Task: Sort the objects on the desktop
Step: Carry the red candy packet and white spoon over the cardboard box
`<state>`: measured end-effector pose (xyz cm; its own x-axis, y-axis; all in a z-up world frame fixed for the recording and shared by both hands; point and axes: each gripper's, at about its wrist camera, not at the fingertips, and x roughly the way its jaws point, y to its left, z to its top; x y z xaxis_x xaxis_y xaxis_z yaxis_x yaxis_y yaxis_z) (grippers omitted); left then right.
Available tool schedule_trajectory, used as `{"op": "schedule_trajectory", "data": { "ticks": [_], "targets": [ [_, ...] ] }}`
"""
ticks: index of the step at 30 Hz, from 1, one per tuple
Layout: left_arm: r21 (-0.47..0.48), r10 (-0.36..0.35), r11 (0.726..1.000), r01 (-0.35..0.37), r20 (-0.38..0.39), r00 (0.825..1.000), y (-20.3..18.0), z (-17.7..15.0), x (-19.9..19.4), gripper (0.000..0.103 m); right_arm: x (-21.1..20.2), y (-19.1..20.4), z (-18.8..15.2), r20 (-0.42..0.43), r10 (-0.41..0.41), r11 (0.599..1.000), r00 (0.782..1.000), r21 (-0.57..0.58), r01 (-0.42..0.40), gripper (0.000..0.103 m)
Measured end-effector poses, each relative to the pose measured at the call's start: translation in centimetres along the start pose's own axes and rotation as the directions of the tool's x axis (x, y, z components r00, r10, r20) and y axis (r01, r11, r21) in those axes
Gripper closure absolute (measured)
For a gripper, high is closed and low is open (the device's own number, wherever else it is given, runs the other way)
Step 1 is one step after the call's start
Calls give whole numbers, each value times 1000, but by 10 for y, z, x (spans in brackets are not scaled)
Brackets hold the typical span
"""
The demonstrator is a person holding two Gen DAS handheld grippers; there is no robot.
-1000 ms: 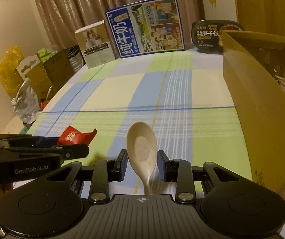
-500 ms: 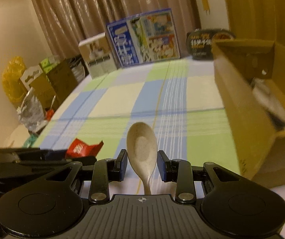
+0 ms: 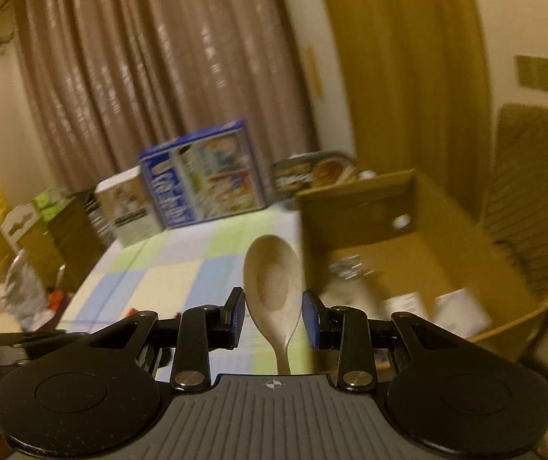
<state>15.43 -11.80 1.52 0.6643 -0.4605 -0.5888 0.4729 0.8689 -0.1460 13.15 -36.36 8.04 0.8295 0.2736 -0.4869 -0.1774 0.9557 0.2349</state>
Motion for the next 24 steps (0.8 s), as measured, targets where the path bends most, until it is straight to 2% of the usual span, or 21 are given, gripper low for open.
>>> {"op": "schedule_trajectory", "data": {
  "ticks": [10, 24],
  "targets": [
    [67, -91, 994, 89, 29, 995, -69, 41, 19, 68, -5, -60, 32, 25, -92, 995, 995, -23, 92, 74],
    [100, -130, 987, 129, -3, 992, -112, 63, 59, 67, 17, -101, 46, 15, -109, 993, 994, -31, 110, 74]
  ]
}}
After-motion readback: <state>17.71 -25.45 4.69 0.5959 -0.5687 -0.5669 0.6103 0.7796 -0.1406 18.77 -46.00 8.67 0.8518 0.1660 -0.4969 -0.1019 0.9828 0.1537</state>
